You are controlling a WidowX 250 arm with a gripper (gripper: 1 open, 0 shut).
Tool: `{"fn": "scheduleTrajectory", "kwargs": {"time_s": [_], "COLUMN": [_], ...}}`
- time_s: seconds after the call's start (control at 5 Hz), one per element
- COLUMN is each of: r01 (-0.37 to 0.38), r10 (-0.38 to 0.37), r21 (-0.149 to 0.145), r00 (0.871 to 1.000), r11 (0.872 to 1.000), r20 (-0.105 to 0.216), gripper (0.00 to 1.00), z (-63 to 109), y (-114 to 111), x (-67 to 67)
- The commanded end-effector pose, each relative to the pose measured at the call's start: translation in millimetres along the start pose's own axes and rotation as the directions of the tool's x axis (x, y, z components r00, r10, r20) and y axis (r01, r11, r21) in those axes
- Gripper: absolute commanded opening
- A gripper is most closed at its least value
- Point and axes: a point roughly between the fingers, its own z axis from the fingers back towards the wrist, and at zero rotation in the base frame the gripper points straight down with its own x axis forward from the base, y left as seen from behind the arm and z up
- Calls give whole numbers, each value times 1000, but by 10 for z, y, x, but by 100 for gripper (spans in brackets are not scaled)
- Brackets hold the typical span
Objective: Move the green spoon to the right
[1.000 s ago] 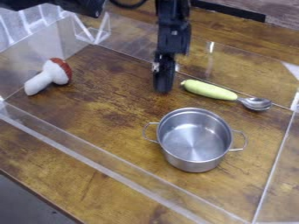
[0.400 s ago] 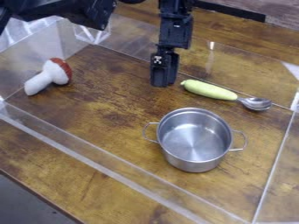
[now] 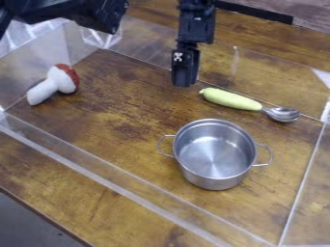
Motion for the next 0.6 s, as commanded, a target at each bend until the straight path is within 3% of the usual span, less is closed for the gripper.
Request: {"fn": "scheduleTrajectory", "kwargs": {"time_s": [0.0, 0.2, 0.4], "r01": [-28, -51, -37], "r10": [25, 47, 33], "r21": [70, 70, 85], "r00": [999, 997, 998], "r11": [997, 996, 996], "r20": [44, 61, 52], "gripper": [100, 0, 0], "z": [260, 262, 248], "y": [-61, -111, -81], "x": [-268, -399, -325]}}
